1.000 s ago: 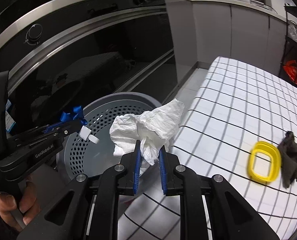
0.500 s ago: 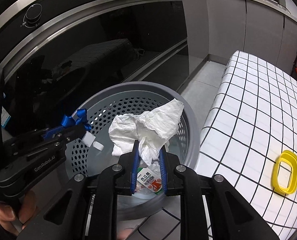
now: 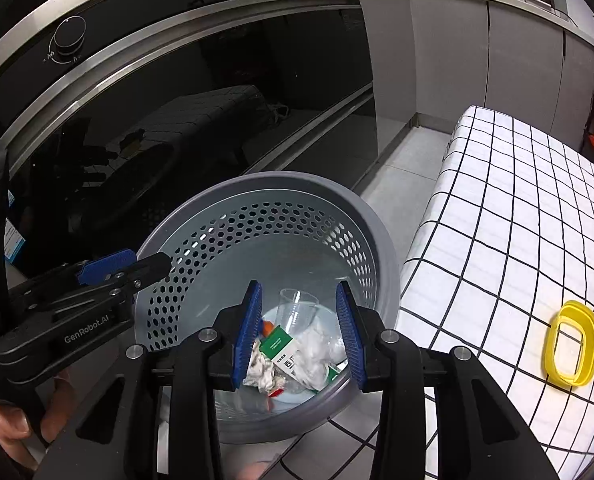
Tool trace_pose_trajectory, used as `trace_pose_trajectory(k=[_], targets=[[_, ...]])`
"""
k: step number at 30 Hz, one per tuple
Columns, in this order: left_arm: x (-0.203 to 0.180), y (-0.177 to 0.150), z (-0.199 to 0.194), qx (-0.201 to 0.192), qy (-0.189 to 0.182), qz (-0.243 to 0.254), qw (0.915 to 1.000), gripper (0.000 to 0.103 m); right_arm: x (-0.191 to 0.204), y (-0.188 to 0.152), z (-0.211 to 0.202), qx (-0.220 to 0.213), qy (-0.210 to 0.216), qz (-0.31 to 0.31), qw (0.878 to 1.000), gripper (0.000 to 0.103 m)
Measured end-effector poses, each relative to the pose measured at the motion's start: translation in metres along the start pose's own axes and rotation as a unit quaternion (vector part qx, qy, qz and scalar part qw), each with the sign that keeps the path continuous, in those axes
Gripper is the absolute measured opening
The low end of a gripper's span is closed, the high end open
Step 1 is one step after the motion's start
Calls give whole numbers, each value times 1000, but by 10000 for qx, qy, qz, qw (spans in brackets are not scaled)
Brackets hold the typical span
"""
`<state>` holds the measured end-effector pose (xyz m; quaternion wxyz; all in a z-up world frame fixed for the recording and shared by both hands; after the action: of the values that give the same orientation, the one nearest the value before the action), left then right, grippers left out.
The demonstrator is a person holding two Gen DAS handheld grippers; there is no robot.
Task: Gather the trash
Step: 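Carry ribbon and tissue over the grey basket and open both grippers, then move both open tools back over the table toward the grey glove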
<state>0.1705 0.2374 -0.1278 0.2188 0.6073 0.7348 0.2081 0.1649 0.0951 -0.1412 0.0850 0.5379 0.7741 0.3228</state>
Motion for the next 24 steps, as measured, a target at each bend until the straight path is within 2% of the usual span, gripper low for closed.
trace_pose_trajectory(k=[11,15,22,24], targets=[[-4,0,-5,-85,28,67,9999,49,-2,-7,-10,-62,-65,87,9999,37],[-8,1,-9,-151,45,66,9999,61,-11,-11,-17,-104,-148,168,9997,39],[-22,1,-16,-234,-16,142,9996,61,-31,-26,-39,-150,-402,295,9986,42],[-28,0,-18,-266,-39,176,9995,62,-41,-33,-49,-180,-503,355,9979,46]])
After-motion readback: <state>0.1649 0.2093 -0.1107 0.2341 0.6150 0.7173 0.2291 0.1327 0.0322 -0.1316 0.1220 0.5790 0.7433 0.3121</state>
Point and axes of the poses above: each gripper's, at about its wrist camera, not at the fingertips, and z roughly the way its jaws point, x to its left, y to its top, the point moved 10 cm from there along z, roughly the way its jaws point, and after that the axes turned 4 degrees about x, right-handed, at the moved point
